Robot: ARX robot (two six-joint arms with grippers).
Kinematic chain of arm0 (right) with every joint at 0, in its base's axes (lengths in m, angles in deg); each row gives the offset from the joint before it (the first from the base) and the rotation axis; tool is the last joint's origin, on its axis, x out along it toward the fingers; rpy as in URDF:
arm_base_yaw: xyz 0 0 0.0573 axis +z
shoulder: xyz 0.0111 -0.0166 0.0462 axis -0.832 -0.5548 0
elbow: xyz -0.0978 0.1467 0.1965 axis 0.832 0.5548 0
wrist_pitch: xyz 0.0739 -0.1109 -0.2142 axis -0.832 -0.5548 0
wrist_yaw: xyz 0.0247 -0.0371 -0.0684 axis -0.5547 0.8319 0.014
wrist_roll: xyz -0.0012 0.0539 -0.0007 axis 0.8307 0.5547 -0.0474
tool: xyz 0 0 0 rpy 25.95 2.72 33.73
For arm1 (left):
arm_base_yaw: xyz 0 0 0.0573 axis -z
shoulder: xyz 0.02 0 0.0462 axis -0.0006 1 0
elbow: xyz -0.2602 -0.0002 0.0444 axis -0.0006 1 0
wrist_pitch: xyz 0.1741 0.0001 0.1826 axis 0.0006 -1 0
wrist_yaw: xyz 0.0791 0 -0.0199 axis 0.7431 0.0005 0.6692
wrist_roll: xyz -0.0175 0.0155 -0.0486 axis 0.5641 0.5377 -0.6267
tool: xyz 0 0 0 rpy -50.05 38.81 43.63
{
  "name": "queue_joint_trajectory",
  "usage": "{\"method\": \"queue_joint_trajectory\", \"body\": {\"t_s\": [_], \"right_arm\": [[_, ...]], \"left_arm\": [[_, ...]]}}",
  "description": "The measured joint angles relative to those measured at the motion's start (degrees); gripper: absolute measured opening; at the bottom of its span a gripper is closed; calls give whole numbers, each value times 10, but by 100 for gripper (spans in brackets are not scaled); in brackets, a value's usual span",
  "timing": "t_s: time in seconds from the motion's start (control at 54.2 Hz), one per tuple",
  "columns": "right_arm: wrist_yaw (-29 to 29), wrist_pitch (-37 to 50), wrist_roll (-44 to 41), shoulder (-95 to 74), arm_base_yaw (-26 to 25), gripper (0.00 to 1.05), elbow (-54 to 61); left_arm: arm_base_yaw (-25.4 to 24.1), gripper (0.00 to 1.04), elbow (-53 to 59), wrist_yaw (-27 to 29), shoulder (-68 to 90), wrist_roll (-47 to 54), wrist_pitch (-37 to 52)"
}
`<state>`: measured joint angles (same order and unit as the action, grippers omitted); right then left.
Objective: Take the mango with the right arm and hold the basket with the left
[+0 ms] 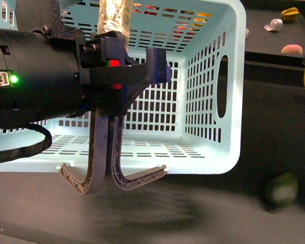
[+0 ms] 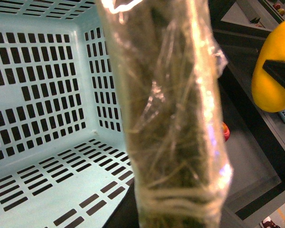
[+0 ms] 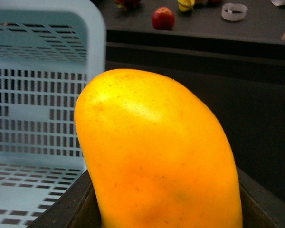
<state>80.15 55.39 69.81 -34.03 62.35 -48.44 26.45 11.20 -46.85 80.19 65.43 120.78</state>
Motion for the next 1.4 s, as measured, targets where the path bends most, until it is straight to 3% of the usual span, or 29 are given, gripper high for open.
{"method": "queue_joint_trajectory", "body": {"t_s": [0.258,0.719,0.775,0.977,1.402], "right_arm": [[54,4,49,-42,115,59,-77],[73,45,92,-218,184,59,-200],[73,47,94,-233,188,60,-210],[110,76,103,-235,197,98,-209],[205,42,122,23,130,97,-45]], "left_arm": [[0,8,0,0,0,0,0],[0,8,0,0,0,0,0],[0,8,0,0,0,0,0],[0,8,0,0,0,0,0],[0,7,0,3,4,-2,0]]}}
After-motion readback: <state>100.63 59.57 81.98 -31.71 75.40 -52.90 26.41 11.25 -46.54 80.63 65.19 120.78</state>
